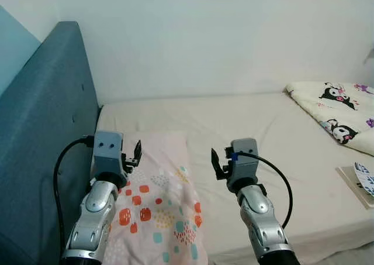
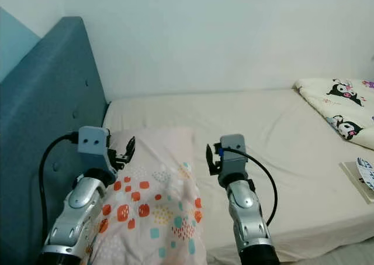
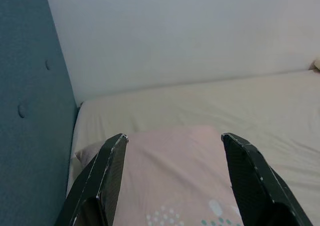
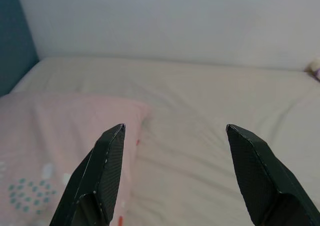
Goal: Clean up the room
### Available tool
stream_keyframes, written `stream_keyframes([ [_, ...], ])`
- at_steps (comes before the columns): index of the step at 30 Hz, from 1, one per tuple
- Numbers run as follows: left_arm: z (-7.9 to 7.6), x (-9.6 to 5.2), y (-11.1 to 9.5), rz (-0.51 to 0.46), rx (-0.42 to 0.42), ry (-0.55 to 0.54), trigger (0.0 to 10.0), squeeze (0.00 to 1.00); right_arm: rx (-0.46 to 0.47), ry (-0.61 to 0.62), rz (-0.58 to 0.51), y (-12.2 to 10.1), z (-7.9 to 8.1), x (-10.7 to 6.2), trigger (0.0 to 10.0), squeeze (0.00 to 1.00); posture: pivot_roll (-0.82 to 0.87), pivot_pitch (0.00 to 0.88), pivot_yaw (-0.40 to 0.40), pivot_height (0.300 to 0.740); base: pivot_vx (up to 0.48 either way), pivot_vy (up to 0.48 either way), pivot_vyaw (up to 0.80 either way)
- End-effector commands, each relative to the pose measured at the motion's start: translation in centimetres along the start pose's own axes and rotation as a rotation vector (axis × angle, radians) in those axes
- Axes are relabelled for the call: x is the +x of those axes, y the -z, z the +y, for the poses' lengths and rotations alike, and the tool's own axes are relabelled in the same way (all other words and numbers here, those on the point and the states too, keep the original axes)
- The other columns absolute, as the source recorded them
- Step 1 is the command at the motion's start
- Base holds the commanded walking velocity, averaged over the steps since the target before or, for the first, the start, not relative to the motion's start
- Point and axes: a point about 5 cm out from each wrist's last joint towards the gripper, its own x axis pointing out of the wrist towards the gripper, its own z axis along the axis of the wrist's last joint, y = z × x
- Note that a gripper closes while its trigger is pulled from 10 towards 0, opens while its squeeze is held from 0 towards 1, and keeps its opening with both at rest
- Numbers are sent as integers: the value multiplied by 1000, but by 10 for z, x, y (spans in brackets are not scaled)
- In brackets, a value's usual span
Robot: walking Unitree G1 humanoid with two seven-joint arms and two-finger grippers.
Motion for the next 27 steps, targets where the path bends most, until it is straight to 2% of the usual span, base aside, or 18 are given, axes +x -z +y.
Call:
stream_keyframes([
  [1, 4, -3, 8, 41, 9, -11, 10000, 0, 12, 17, 20, 2, -3, 0, 10000, 0, 46, 0, -101, 740, 0, 0, 0],
  [3, -2, -5, 10, 56, -36, -7, 10000, 0, 3, 3, 16, 1, 0, 0, 10000, 0, 45, 0, -98, 740, 0, 0, 0],
  [7, -5, -5, 10, 56, -30, 14, 10000, 0, -21, -20, 7, 0, 3, 0, 10000, 0, 45, 0, -98, 740, 0, 0, 0],
  [9, -7, -5, 9, 57, -22, 25, 10000, 0, -15, -37, 4, -1, 5, 0, 10000, 0, 43, 0, -96, 740, 0, -480, 0],
  [19, -13, -5, 2, 45, -30, 36, 10000, 0, -10, -53, -6, -4, 8, 2, 10000, 0, 45, 0, -90, 740, 0, -480, 800],
  [22, -11, -4, 1, 52, -51, 13, 10000, 0, 39, -35, -15, -7, 4, 4, 10000, 0, 46, 0, -89, 740, 0, 0, 267],
  [27, -10, -3, 1, 63, -44, 14, 10000, 0, 45, -38, -8, -7, 3, 4, 10000, 0, 45, 0, -87, 740, 0, 0, 0],
])
